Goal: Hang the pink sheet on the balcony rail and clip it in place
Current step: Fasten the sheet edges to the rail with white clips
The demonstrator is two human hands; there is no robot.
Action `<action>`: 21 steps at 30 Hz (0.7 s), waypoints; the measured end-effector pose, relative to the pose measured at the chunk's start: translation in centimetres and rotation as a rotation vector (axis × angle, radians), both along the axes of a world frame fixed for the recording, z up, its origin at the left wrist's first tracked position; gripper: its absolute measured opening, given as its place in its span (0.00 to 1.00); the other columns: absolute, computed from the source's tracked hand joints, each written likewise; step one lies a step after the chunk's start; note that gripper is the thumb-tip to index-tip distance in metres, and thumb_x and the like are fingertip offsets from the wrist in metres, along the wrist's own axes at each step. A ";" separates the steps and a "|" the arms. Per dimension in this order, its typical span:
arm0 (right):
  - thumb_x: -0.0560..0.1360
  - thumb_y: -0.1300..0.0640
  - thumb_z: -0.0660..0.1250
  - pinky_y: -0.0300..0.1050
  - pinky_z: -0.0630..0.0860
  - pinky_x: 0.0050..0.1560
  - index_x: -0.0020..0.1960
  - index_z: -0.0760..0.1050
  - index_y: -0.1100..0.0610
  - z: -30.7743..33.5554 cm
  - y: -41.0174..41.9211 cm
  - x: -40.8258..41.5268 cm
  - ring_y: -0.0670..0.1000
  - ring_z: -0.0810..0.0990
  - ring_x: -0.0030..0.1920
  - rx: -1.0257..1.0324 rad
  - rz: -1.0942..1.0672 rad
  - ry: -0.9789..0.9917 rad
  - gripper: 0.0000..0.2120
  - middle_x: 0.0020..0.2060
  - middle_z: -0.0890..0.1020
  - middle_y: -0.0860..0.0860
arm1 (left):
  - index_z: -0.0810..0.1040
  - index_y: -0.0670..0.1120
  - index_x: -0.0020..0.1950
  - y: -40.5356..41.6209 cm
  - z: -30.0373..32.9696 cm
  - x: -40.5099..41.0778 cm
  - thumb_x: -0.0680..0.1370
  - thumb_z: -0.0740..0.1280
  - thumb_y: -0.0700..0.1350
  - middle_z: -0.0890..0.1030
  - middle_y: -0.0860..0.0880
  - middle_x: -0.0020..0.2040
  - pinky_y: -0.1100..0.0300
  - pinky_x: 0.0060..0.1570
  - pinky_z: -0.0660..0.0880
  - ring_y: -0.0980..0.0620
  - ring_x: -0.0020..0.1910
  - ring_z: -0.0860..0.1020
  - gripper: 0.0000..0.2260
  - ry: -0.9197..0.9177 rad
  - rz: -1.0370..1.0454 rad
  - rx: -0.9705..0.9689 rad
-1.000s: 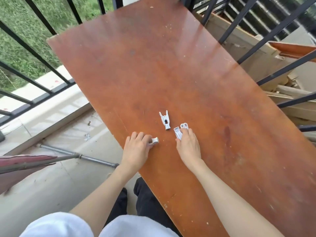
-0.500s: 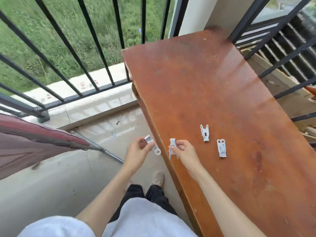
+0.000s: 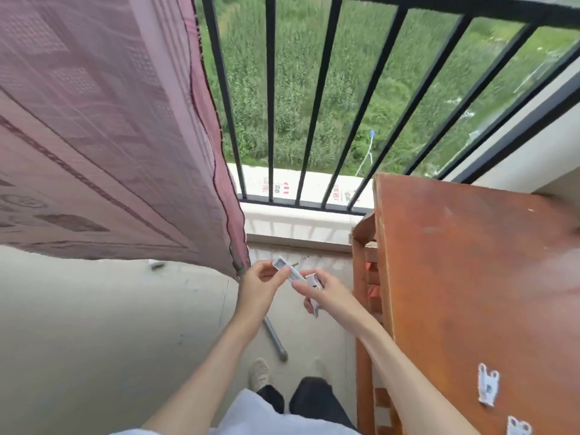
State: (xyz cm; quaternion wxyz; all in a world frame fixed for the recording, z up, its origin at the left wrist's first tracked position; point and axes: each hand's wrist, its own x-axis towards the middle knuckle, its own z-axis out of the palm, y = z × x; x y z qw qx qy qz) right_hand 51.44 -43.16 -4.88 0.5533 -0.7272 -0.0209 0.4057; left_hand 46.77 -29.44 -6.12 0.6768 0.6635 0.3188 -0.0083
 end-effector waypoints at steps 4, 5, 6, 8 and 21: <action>0.74 0.58 0.68 0.40 0.68 0.31 0.46 0.74 0.57 0.4 2.4 2.1 0.50 0.71 0.27 -0.008 0.155 -0.031 0.04 0.26 0.75 0.54 | 0.78 0.52 0.42 1.8 0.7 0.1 0.72 0.71 0.42 0.82 0.53 0.40 0.70 0.42 0.74 0.59 0.40 0.79 0.05 -0.029 0.110 0.054; 0.74 0.58 0.69 0.40 0.68 0.30 0.45 0.74 0.57 0.5 2.8 2.7 0.50 0.71 0.27 0.004 0.201 -0.048 0.03 0.25 0.75 0.53 | 0.78 0.52 0.43 2.2 0.8 0.2 0.72 0.71 0.42 0.82 0.53 0.40 0.69 0.43 0.74 0.57 0.41 0.79 0.05 -0.025 0.120 0.074; 0.74 0.58 0.69 0.38 0.68 0.29 0.45 0.75 0.56 0.7 3.1 3.4 0.48 0.71 0.26 0.004 0.249 -0.083 0.03 0.24 0.75 0.51 | 0.78 0.51 0.44 2.6 1.1 0.3 0.72 0.71 0.42 0.82 0.52 0.41 0.69 0.44 0.73 0.55 0.42 0.79 0.05 -0.022 0.134 0.096; 0.74 0.57 0.69 0.35 0.68 0.27 0.46 0.76 0.56 1.2 3.8 5.1 0.45 0.71 0.23 -0.001 0.314 -0.193 0.04 0.22 0.75 0.49 | 0.76 0.51 0.48 3.0 2.0 0.6 0.72 0.72 0.44 0.80 0.53 0.42 0.73 0.41 0.71 0.55 0.43 0.78 0.08 -0.033 0.247 0.167; 0.81 0.58 0.54 0.37 0.77 0.34 0.55 0.68 0.61 9.3 11.2 11.5 0.39 0.82 0.44 0.566 0.297 -0.360 0.08 0.45 0.81 0.46 | 0.73 0.43 0.50 2.7 8.6 5.2 0.73 0.69 0.39 0.73 0.50 0.46 0.69 0.47 0.65 0.56 0.45 0.71 0.08 -0.298 0.757 0.879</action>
